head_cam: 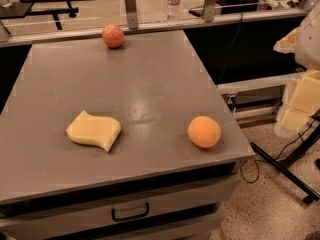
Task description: Move orange near sponge
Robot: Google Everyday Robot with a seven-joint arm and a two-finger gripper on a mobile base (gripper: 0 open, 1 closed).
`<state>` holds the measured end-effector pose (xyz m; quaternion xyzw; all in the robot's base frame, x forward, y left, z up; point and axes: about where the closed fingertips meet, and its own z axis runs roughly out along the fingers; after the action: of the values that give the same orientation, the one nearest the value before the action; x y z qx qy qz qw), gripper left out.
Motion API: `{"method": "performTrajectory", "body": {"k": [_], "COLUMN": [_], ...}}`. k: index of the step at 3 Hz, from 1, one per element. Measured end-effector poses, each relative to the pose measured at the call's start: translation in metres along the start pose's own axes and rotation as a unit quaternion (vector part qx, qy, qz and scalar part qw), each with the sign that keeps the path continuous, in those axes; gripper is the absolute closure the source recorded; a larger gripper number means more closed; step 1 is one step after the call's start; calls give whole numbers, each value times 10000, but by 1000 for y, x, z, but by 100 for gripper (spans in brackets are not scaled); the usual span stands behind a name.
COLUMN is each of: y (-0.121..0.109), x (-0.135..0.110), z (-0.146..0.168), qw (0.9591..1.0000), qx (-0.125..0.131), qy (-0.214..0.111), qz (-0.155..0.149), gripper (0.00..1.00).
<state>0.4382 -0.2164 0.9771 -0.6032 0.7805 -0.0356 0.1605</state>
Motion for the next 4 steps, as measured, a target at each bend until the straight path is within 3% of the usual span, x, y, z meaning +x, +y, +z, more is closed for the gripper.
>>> {"method": "performTrajectory", "body": {"k": [1,2,3,4], "y": [0,5,23,43], "x": [0,-4,-21,-47], "z": [0,10,36,68], "qw": [10000,9996,9947,9849], "qx": [1,-122,-403,-677], "qy": [0,-247,-918,-1523], "qz": [0,-21,-207,-475], "gripper": [0,0,0,0]}}
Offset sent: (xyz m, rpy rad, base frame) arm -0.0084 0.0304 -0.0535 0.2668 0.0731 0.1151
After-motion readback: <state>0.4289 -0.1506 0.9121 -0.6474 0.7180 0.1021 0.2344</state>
